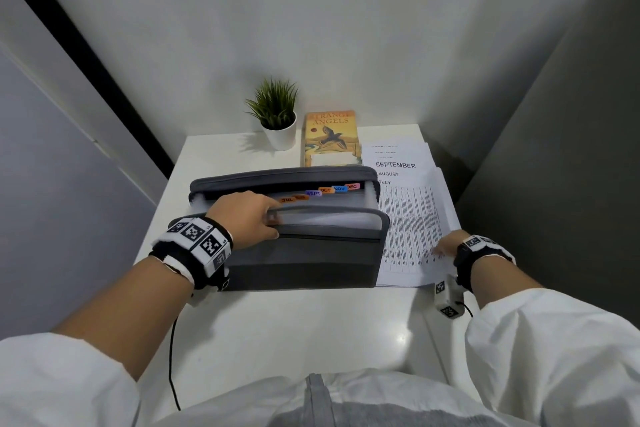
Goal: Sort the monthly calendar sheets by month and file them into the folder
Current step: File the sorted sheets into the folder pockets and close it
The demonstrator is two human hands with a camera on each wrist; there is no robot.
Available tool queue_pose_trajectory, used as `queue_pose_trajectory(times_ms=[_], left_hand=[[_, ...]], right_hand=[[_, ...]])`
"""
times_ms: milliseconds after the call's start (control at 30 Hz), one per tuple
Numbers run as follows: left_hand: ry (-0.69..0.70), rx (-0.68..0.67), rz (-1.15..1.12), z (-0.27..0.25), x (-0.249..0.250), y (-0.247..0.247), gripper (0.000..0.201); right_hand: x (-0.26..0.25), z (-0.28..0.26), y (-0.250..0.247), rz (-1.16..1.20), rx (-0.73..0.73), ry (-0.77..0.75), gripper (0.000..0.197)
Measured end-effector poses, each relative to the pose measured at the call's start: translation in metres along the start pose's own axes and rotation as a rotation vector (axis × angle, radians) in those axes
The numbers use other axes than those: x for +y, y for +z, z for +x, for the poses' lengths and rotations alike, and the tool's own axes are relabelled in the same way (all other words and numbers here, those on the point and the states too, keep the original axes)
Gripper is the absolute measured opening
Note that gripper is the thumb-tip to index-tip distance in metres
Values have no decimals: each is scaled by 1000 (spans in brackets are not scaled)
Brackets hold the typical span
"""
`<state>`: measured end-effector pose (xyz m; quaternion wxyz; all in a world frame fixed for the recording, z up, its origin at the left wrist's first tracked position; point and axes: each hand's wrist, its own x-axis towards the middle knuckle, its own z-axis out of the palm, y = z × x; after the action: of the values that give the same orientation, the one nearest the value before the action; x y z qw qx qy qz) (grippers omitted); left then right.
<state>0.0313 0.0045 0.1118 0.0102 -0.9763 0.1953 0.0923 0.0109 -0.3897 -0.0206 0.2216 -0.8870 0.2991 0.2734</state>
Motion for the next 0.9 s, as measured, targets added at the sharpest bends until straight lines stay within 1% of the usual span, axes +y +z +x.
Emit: queue_pose_trajectory(times_ms=[33,100,133,167,267,333,400,467,500,567,633,700,767,833,900], left_hand=[[1,-8,-1,0,0,0,34],[6,-34,-18,1,-1,-1,33],[6,-50,-26,1,-1,-2,30],[5,-65,-30,1,-1,-3,28],[1,-98,-35,2,-1,-5,28],[-8,-115,-53,2,-1,-6,31],[-19,-128,-86,1,-1,-7,33],[-21,-144,-114,0,1,-9,31],[-22,-154,-128,0,1,-9,29],[-15,-166,-149,-1,2,-9,26],[-6,-169,-152,-2,2,-9,24],[-11,-180,-160,-3,3,-9,23],[-17,-192,-175,-3,3,-9,23],[-8,-194,-179,-3,3,-8,23],[11,-195,-179,-4,4,-9,23]], right_hand=[[-3,-2,-1,-53,3,-28,42],[-7,-2,-7,-44,16,-81,37],[-11,-4,-14,-59,29,-74,36],[-16,-3,-23,-46,68,-90,36],[-42,-20,-63,3,154,-128,30],[-57,-35,-95,33,215,-177,25],[-68,-52,-127,48,300,-238,25],[-79,-75,-155,137,432,-345,25],[-85,-87,-166,225,481,-401,22],[-100,-113,-178,428,527,-543,17],[-120,-137,-177,545,489,-683,10],[-141,-154,-164,530,401,-783,11],[-158,-163,-147,452,299,-827,13],[-169,-166,-129,317,185,-865,5],[-177,-166,-116,152,118,-909,17]])
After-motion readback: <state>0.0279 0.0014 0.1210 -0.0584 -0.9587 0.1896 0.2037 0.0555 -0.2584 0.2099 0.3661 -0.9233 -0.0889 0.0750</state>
